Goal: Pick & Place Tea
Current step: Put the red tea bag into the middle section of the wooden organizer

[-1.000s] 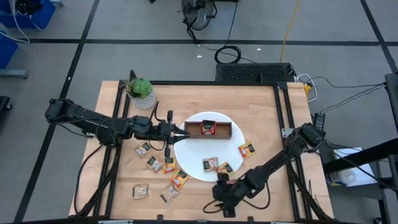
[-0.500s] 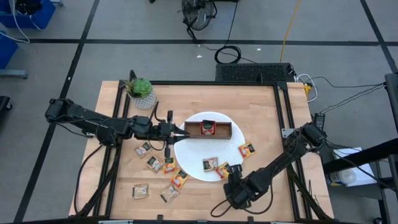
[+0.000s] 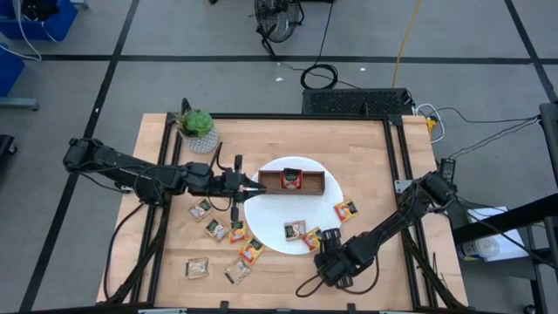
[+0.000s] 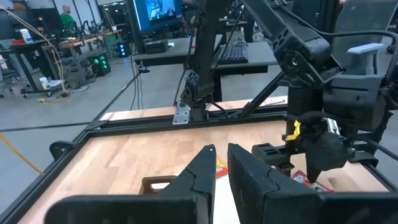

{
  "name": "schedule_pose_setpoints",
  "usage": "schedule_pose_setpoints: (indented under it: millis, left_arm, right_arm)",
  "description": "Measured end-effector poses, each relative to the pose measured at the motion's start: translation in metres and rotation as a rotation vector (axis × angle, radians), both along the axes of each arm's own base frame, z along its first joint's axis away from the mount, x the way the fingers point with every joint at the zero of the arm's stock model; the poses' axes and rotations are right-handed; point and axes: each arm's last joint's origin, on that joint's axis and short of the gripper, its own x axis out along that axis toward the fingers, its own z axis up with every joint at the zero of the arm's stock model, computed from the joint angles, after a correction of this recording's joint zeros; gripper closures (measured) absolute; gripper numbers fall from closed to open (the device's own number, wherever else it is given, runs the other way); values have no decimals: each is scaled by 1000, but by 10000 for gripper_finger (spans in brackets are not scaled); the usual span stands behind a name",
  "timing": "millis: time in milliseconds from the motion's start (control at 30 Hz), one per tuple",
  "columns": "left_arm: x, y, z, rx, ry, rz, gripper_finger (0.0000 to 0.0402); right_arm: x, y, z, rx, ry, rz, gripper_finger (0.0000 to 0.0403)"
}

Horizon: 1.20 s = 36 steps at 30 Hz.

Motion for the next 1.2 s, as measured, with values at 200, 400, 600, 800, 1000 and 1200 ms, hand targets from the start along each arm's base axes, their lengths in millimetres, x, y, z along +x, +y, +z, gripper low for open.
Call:
schedule_pose_setpoints:
  millis: [200, 400, 600, 800, 1000, 1200]
  left_arm:
    - [0, 0, 0, 0, 0, 0, 353]
    - [0, 0, 0, 0, 0, 0, 353]
    - [0, 0, 0, 0, 0, 0, 353]
    - [0, 0, 0, 0, 0, 0, 353]
    - [0, 0, 0, 0, 0, 0, 353]
    - [0, 0, 0, 0, 0, 0, 353]
  right_arm:
    - [0, -1, -3, 37, 26, -38, 155]
    - [0, -1, -4, 46, 32, -35, 227]
    - [0, -1, -4, 51, 29, -31, 340]
    - [6, 4, 4, 108, 11, -68, 385]
    - [11, 12, 26, 158, -149, -97, 390]
    - [25, 17, 44, -41, -545, -48, 390]
